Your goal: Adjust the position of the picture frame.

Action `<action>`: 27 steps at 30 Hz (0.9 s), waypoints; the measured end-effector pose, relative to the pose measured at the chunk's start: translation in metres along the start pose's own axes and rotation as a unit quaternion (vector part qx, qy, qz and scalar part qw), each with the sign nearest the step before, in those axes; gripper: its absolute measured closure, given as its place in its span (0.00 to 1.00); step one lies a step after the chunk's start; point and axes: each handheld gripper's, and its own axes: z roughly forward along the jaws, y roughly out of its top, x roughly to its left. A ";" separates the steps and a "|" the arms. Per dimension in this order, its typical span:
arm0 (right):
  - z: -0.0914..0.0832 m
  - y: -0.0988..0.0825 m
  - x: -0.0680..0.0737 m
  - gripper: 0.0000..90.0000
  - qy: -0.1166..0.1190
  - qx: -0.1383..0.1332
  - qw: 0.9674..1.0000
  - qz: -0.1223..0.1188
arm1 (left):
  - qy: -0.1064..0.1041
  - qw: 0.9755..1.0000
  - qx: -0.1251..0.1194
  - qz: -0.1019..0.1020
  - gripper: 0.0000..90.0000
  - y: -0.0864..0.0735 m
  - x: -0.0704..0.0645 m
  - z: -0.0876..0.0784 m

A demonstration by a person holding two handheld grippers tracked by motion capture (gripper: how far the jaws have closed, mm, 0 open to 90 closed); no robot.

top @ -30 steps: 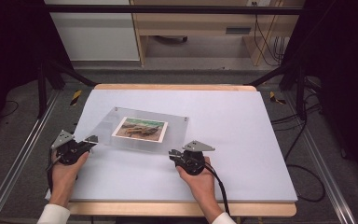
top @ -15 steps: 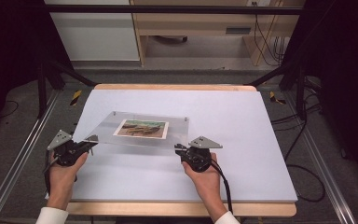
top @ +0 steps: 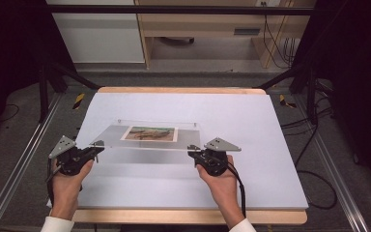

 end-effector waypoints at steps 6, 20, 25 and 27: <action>-0.008 0.004 -0.003 0.92 0.002 -0.008 1.000 0.000 | 0.000 1.000 -0.011 0.003 0.93 0.005 -0.008 -0.003; -0.029 0.007 -0.014 0.91 0.002 -0.018 1.000 -0.004 | -0.006 0.999 -0.036 0.012 0.93 0.016 -0.034 -0.005; -0.037 0.009 -0.019 0.91 0.000 -0.020 1.000 -0.008 | -0.007 0.999 -0.045 0.014 0.93 0.018 -0.043 -0.004; -0.040 0.010 -0.021 0.91 -0.001 -0.021 1.000 -0.008 | -0.007 0.999 -0.047 0.014 0.93 0.019 -0.047 -0.003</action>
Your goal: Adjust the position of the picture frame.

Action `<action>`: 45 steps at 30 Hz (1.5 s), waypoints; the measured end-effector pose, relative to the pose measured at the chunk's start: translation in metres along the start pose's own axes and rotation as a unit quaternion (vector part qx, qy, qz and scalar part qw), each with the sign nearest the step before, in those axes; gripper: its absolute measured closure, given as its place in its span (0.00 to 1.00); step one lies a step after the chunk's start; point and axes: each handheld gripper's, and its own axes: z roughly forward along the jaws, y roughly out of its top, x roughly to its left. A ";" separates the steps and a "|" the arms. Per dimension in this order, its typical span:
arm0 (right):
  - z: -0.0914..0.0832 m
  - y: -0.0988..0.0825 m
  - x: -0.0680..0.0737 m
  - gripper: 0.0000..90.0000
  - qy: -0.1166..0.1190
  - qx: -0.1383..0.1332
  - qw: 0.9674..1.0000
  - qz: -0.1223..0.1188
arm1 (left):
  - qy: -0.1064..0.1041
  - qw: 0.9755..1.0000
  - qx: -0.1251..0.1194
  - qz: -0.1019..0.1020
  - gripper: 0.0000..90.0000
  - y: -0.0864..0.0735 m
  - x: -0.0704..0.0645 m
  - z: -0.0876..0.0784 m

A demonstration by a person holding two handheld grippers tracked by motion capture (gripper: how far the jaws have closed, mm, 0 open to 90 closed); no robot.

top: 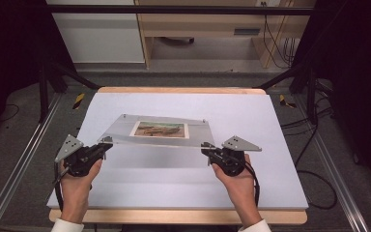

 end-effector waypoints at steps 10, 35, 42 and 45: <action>-0.013 0.002 -0.014 0.91 -0.017 0.000 1.000 0.001 | -0.006 1.000 -0.008 0.004 0.93 0.003 -0.014 0.011; -0.030 0.002 -0.040 0.91 -0.041 -0.004 0.999 0.022 | -0.024 0.999 -0.013 0.022 0.92 0.011 -0.036 0.038; -0.032 0.002 -0.048 0.91 -0.051 -0.004 0.998 0.026 | -0.032 0.999 -0.017 0.020 0.92 0.012 -0.038 0.053; -0.034 0.001 -0.052 0.91 -0.054 -0.005 0.998 0.030 | -0.034 0.999 -0.014 0.021 0.92 0.010 -0.040 0.057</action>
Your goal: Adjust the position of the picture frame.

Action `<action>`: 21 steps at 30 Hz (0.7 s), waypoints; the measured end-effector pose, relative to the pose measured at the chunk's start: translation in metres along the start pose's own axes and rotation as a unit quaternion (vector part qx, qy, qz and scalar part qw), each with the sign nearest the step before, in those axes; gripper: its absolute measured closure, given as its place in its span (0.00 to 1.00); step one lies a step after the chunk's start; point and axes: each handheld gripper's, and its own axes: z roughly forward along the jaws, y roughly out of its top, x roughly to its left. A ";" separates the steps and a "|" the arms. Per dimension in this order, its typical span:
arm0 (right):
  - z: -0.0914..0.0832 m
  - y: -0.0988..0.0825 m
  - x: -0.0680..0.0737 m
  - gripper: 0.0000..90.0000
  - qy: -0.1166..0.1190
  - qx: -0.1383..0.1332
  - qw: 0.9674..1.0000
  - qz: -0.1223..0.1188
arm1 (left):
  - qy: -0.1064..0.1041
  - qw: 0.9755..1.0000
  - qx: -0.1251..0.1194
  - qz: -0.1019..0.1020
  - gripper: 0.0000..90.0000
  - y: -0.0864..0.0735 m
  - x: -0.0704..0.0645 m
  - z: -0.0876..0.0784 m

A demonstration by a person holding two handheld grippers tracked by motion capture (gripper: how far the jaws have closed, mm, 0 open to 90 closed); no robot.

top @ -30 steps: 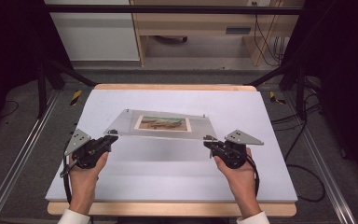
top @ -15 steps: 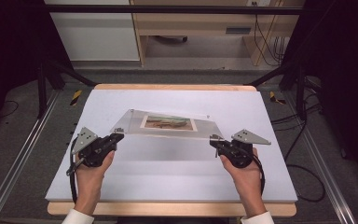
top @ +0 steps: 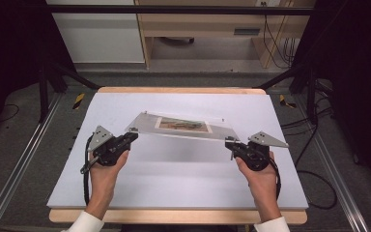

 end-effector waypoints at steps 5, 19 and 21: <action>-0.001 0.000 -0.003 0.91 -0.002 0.001 1.000 0.000 | -0.001 1.000 0.000 0.002 0.92 -0.001 -0.002 0.003; -0.002 -0.001 -0.008 0.91 -0.009 0.004 1.000 0.002 | -0.005 1.000 0.001 0.003 0.91 -0.005 -0.005 0.006; -0.002 -0.002 -0.009 0.91 -0.009 0.007 1.000 0.002 | -0.005 1.000 0.004 0.005 0.91 -0.007 -0.005 0.008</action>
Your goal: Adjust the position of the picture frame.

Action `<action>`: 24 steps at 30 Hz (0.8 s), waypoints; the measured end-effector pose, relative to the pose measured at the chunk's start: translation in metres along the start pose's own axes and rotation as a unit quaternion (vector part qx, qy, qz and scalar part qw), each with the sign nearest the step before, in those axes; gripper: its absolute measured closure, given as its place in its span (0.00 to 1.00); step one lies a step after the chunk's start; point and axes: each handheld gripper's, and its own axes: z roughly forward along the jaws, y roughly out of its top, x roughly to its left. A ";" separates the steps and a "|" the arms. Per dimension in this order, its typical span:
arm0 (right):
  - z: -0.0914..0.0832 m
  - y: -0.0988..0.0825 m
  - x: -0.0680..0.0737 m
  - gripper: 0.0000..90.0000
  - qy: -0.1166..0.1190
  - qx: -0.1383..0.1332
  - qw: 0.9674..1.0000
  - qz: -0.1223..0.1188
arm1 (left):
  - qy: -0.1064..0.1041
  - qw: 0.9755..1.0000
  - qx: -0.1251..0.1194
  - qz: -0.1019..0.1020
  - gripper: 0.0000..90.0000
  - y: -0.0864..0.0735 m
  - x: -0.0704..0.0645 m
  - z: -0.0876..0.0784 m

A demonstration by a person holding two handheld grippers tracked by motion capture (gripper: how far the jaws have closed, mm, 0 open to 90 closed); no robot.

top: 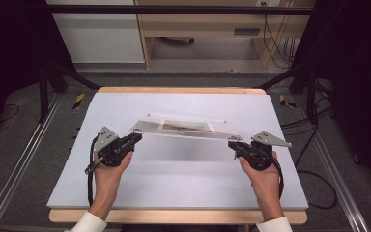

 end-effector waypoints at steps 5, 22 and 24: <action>0.003 -0.003 -0.003 0.91 -0.001 0.011 1.000 0.002 | 0.000 1.000 0.008 -0.002 0.91 -0.006 0.001 0.003; 0.005 -0.009 -0.001 0.92 -0.001 0.028 1.000 -0.001 | 0.001 0.999 0.042 -0.013 0.91 -0.022 -0.002 -0.002; 0.006 -0.011 -0.001 0.92 0.000 0.031 1.000 -0.004 | 0.001 0.999 0.047 -0.014 0.91 -0.023 -0.002 -0.003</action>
